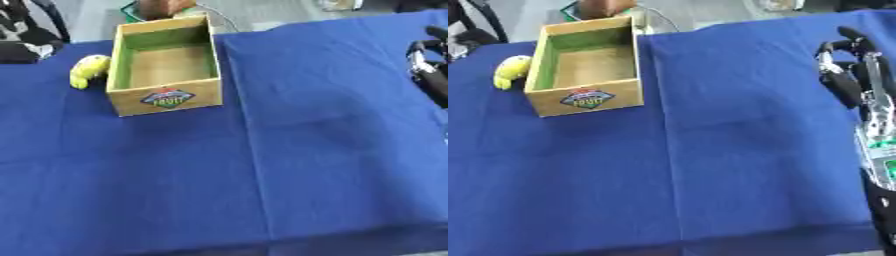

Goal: Pick up objects on the table and place them in the box.

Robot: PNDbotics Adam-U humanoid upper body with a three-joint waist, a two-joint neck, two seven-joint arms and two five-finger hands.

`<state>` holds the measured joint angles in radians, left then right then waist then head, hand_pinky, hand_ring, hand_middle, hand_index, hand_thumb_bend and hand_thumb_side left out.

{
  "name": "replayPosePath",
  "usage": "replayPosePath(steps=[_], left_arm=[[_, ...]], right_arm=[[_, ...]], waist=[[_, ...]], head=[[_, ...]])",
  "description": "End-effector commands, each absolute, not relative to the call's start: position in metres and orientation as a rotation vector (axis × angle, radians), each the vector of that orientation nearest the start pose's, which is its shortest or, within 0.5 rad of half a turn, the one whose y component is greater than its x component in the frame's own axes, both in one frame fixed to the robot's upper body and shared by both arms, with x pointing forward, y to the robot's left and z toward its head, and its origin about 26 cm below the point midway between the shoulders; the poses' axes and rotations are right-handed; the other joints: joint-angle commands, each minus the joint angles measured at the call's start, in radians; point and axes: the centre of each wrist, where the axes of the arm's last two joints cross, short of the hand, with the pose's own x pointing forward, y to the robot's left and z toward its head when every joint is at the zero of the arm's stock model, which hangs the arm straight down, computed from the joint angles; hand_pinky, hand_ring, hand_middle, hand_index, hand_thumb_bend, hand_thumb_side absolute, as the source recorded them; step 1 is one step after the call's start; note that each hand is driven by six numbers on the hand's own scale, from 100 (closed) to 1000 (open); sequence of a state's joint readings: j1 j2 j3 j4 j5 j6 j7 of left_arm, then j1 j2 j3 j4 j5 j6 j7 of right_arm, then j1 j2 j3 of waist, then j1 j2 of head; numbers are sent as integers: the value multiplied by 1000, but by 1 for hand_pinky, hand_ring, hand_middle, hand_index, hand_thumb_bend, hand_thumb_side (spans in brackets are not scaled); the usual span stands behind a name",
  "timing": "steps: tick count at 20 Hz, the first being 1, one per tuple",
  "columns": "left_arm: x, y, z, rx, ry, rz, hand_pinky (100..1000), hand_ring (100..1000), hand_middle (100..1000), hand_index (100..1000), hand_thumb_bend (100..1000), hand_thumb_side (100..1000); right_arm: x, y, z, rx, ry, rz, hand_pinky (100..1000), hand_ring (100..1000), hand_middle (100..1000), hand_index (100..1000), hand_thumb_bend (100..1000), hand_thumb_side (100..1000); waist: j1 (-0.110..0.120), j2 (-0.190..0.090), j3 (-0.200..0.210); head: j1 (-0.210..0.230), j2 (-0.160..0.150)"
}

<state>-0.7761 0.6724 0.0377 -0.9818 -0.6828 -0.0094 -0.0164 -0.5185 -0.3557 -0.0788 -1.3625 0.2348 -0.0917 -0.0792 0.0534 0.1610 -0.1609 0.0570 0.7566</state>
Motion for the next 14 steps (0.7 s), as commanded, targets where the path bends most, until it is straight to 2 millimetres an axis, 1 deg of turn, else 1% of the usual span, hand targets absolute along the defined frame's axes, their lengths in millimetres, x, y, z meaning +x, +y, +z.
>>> replayPosePath(steps=[1, 2, 3, 4, 7, 9, 12, 13, 14], left_arm=[[438, 420, 215, 1262, -1449, -819, 586, 623, 618, 754, 616, 283], [441, 421, 211, 1270, -1426, -828, 592, 631, 623, 756, 619, 276], [443, 421, 208, 1273, -1406, -837, 603, 641, 630, 761, 634, 234], [444, 422, 205, 1277, -1385, -845, 607, 643, 632, 763, 622, 260], [448, 426, 196, 1300, -1323, -866, 619, 648, 637, 766, 618, 232], [450, 428, 191, 1317, -1297, -871, 623, 655, 641, 768, 635, 228], [451, 430, 186, 1338, -1281, -874, 623, 655, 641, 768, 635, 228], [451, 431, 184, 1342, -1276, -874, 647, 684, 671, 789, 712, 218], [451, 431, 181, 1351, -1254, -873, 651, 687, 674, 791, 722, 218]], right_arm=[[400, -313, 143, -547, -1978, 376, 743, 917, 684, 914, 100, 545], [400, -312, 143, -546, -1977, 378, 743, 918, 684, 914, 100, 545], [400, -312, 143, -544, -1977, 380, 743, 918, 684, 915, 100, 544], [401, -311, 143, -542, -1976, 382, 743, 918, 684, 914, 100, 545], [401, -310, 143, -536, -1976, 389, 743, 918, 684, 915, 100, 546], [402, -309, 143, -532, -1975, 396, 743, 918, 684, 915, 100, 545], [402, -309, 143, -528, -1975, 403, 743, 918, 684, 915, 100, 545], [403, -308, 143, -527, -1976, 404, 743, 918, 684, 915, 100, 544], [403, -307, 144, -523, -1979, 408, 743, 918, 684, 915, 100, 544]], waist=[[-1, -19, -5], [-1, -19, -8], [-1, -19, -11], [0, -19, -15], [2, -17, -27], [3, -16, -35], [4, -15, -41], [4, -14, -43], [5, -11, -54]], head=[[6, 11], [8, 12], [9, 12], [11, 13], [18, 13], [22, 13], [26, 13], [26, 13], [29, 12]])
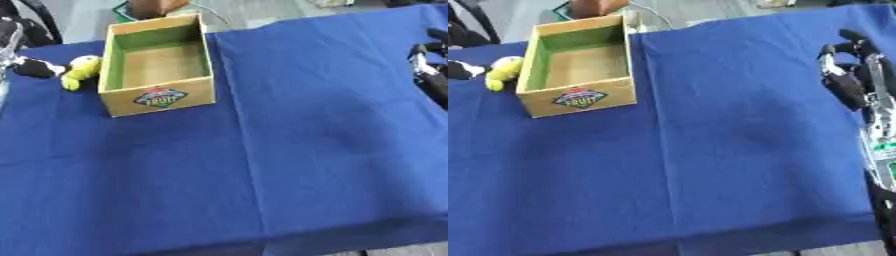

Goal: Pick up objects on the table and place them in the box.

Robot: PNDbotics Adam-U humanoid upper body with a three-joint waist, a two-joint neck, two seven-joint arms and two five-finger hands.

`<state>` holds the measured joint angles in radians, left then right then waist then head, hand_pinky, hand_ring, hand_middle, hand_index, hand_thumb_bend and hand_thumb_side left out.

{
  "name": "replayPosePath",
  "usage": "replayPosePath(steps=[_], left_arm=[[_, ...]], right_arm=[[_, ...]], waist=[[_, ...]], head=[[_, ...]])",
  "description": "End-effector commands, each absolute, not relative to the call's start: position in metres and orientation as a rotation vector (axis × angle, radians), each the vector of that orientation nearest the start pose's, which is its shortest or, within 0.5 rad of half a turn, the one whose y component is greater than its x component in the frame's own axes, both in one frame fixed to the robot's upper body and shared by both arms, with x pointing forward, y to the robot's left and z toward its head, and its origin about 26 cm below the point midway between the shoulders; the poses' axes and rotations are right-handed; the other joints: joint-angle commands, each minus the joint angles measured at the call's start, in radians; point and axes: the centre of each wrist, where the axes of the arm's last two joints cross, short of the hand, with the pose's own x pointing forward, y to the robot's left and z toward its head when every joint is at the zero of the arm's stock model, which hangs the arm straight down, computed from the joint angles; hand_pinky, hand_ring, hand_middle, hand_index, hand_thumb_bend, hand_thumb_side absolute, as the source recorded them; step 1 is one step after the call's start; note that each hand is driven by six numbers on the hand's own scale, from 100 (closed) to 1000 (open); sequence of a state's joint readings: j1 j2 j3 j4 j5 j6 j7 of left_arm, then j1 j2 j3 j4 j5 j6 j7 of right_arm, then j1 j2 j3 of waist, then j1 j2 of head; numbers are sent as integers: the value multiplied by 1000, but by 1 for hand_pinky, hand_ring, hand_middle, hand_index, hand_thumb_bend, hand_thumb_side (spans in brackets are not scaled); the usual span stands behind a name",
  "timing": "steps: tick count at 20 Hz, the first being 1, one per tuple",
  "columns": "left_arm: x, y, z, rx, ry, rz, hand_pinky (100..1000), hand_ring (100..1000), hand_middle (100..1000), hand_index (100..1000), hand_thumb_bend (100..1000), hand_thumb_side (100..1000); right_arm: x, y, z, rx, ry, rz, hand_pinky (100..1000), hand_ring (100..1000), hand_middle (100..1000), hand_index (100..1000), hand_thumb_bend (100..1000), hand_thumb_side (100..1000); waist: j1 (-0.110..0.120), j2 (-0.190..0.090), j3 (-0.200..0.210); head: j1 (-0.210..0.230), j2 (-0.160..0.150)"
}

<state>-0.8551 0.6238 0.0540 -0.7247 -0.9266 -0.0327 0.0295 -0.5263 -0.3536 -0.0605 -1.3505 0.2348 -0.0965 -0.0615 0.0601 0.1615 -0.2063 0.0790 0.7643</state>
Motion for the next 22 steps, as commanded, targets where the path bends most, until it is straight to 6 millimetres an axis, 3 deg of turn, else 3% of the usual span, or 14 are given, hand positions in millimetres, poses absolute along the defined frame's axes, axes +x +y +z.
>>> replayPosePath(steps=[1, 5, 18, 22], left_arm=[[452, 431, 177, 1362, -1231, -875, 654, 687, 675, 793, 728, 219], [454, 430, 166, 1375, -1171, -880, 664, 697, 687, 800, 730, 208], [455, 424, 153, 1441, -1119, -819, 648, 671, 666, 777, 518, 128], [454, 425, 148, 1459, -1089, -791, 643, 667, 663, 774, 506, 114]], right_arm=[[404, -306, 145, -521, -1981, 411, 743, 918, 684, 915, 100, 544], [405, -305, 146, -515, -1984, 418, 743, 918, 684, 915, 100, 544], [406, -305, 147, -507, -1988, 412, 743, 919, 683, 915, 100, 547], [406, -305, 147, -505, -1988, 411, 743, 919, 683, 915, 100, 548]], waist=[[-1, -10, -17], [1, -4, -37], [5, 11, -68], [7, 15, -75]], head=[[9, 4], [13, 5], [17, 4], [19, 4]])
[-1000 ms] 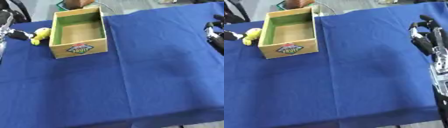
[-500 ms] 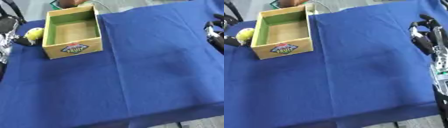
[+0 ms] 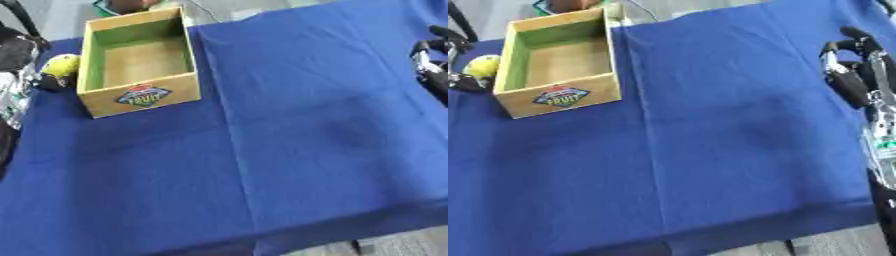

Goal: Pick up objects on the table and place them in the box.

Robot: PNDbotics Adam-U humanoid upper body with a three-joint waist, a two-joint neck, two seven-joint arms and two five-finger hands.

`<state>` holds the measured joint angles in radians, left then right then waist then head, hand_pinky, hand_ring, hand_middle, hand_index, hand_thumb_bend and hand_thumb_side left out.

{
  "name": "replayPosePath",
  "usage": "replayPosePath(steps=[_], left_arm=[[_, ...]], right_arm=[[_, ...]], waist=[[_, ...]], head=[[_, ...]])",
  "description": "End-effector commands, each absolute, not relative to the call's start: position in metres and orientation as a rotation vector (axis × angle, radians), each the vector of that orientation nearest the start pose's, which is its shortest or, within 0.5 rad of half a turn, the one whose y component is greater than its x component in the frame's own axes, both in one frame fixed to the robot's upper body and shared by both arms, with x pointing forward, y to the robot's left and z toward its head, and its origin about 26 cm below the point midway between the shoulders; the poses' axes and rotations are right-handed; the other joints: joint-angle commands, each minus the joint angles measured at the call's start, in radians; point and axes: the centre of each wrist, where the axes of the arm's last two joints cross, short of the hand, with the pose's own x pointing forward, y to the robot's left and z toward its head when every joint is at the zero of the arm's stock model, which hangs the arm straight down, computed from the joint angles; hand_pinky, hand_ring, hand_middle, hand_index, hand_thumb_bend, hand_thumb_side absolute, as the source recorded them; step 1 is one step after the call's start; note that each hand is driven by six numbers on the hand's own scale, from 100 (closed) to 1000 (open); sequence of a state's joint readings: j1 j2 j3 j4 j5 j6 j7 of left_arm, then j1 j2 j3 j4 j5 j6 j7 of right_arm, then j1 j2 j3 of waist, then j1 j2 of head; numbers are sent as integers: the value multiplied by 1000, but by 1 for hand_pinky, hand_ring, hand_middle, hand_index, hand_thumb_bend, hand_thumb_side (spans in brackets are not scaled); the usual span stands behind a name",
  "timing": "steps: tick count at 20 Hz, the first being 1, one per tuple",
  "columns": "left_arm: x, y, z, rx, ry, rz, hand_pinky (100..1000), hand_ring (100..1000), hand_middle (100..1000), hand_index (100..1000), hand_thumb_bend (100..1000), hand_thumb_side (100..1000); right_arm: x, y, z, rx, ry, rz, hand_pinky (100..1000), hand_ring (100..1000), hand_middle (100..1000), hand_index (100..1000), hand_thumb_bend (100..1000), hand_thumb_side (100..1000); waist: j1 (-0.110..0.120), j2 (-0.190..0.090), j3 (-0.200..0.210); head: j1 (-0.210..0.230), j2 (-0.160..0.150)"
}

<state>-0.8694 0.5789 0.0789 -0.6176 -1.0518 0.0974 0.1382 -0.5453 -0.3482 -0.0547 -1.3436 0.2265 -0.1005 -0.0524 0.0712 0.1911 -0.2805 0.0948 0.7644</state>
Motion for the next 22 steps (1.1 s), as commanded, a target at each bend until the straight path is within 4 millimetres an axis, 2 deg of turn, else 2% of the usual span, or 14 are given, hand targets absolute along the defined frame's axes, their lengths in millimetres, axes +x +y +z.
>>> replayPosePath(steps=[1, 9, 12, 14, 15, 19, 20, 22], left_arm=[[454, 426, 146, 1459, -1083, -789, 644, 667, 663, 774, 499, 111], [453, 425, 137, 1458, -1031, -781, 626, 640, 638, 755, 494, 100], [452, 426, 135, 1473, -1011, -777, 586, 591, 594, 724, 523, 100], [452, 426, 134, 1494, -995, -770, 508, 513, 524, 670, 472, 100], [451, 427, 133, 1506, -985, -767, 447, 464, 482, 628, 405, 100], [450, 429, 133, 1531, -958, -748, 326, 360, 374, 494, 180, 100], [450, 430, 133, 1541, -957, -736, 307, 343, 353, 464, 156, 100], [449, 431, 136, 1573, -963, -708, 272, 319, 313, 411, 181, 100]], right_arm=[[406, -305, 147, -505, -1987, 410, 743, 919, 683, 915, 100, 548], [406, -305, 147, -498, -1988, 406, 743, 919, 683, 915, 100, 549], [406, -305, 147, -496, -1988, 404, 743, 919, 682, 915, 100, 550], [406, -305, 147, -495, -1987, 404, 743, 919, 682, 915, 100, 550], [406, -305, 147, -495, -1988, 403, 742, 919, 682, 915, 100, 550], [406, -305, 147, -495, -1988, 401, 743, 919, 682, 915, 100, 550], [406, -305, 146, -495, -1988, 400, 742, 919, 682, 915, 100, 550], [406, -305, 147, -495, -1989, 398, 743, 919, 682, 915, 100, 550]], waist=[[-4, -14, -3], [-4, -6, -14], [-4, -4, -16], [-4, -3, -16], [-5, -3, -16], [-6, -2, -14], [-7, -2, -13], [-6, -3, -11]], head=[[2, 4], [4, -1], [4, -2], [4, -3], [4, -3], [4, -4], [4, -4], [4, -5]])
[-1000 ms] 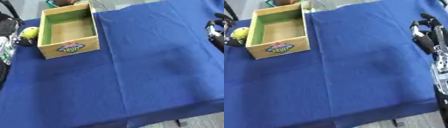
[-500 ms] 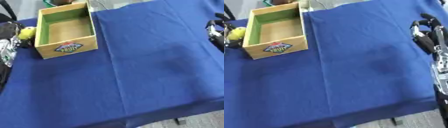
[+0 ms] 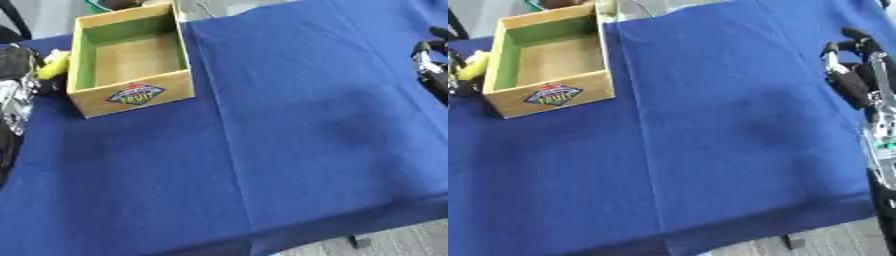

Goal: Pick up objects on the table and place them in the box.

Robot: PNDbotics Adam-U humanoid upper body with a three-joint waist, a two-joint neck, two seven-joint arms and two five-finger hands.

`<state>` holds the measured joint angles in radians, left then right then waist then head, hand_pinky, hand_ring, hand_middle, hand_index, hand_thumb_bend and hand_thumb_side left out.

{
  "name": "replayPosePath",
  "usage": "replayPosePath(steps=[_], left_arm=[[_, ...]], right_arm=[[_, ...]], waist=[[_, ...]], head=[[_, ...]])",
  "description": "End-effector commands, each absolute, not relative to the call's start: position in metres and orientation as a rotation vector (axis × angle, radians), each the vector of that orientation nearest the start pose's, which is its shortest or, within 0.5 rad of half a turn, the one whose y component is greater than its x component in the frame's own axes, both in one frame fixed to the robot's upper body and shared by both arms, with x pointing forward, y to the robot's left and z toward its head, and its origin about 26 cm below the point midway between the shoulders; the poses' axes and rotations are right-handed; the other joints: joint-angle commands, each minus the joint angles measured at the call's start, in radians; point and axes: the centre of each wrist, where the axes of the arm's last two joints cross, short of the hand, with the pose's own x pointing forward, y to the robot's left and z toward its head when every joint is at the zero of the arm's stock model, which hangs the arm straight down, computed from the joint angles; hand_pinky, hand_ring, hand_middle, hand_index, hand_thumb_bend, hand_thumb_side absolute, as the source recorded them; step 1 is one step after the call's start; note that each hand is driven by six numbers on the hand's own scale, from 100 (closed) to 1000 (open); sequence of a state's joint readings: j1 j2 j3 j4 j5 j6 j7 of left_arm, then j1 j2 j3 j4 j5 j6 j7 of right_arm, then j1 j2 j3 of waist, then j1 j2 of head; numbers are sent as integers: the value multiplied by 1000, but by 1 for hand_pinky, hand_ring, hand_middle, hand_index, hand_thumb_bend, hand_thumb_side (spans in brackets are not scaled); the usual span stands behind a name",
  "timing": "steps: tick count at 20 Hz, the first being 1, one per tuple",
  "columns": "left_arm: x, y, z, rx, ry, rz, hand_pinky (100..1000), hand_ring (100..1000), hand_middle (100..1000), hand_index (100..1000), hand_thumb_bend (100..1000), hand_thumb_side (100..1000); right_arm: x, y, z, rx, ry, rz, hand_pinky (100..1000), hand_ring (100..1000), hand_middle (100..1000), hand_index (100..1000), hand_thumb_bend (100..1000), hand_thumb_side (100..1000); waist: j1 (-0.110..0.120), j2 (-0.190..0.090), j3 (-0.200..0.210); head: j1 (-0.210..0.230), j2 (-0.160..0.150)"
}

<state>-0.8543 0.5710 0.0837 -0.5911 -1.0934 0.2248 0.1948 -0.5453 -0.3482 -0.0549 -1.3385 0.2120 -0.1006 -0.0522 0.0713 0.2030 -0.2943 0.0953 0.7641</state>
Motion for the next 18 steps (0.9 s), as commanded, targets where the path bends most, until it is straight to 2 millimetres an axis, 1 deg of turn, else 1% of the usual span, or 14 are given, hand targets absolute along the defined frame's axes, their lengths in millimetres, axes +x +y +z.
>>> replayPosePath(steps=[1, 3, 6, 7, 8, 10, 13, 16, 18], left_arm=[[449, 432, 138, 1594, -971, -693, 258, 312, 298, 392, 187, 100], [449, 433, 143, 1638, -1000, -658, 239, 302, 272, 359, 191, 100], [449, 435, 153, 1682, -1042, -629, 240, 301, 264, 349, 197, 100], [448, 436, 158, 1690, -1058, -626, 241, 300, 264, 348, 100, 100], [448, 436, 162, 1695, -1073, -624, 241, 300, 264, 348, 199, 100], [449, 436, 175, 1686, -1110, -639, 259, 310, 277, 360, 216, 100], [450, 430, 196, 1663, -1187, -660, 254, 308, 274, 354, 237, 100], [453, 415, 215, 1629, -1297, -700, 252, 307, 272, 351, 250, 100], [456, 401, 224, 1591, -1369, -744, 254, 308, 273, 352, 254, 100]], right_arm=[[406, -305, 147, -496, -1990, 398, 743, 919, 682, 915, 100, 550], [406, -305, 147, -497, -1992, 396, 743, 919, 682, 915, 100, 551], [405, -306, 147, -501, -1991, 396, 743, 919, 682, 915, 100, 551], [405, -306, 147, -503, -1991, 395, 743, 919, 682, 915, 100, 552], [405, -307, 147, -505, -1990, 394, 743, 919, 682, 915, 100, 551], [404, -307, 146, -508, -1988, 393, 743, 919, 682, 915, 100, 551], [403, -308, 145, -510, -1987, 392, 743, 919, 682, 915, 100, 551], [403, -307, 145, -510, -1989, 393, 743, 918, 682, 915, 100, 551], [403, -306, 145, -509, -1989, 393, 743, 918, 682, 915, 100, 551]], waist=[[-6, -15, 4], [-5, -15, 8], [-3, -18, 14], [-3, -20, 16], [-2, -21, 17], [-1, -25, 21], [1, -31, 25], [0, -35, 28], [-1, -37, 29]], head=[[4, -5], [4, -7], [2, -8], [1, -9], [0, -9], [-2, -10], [-4, -11], [-7, -12], [-6, -11]])
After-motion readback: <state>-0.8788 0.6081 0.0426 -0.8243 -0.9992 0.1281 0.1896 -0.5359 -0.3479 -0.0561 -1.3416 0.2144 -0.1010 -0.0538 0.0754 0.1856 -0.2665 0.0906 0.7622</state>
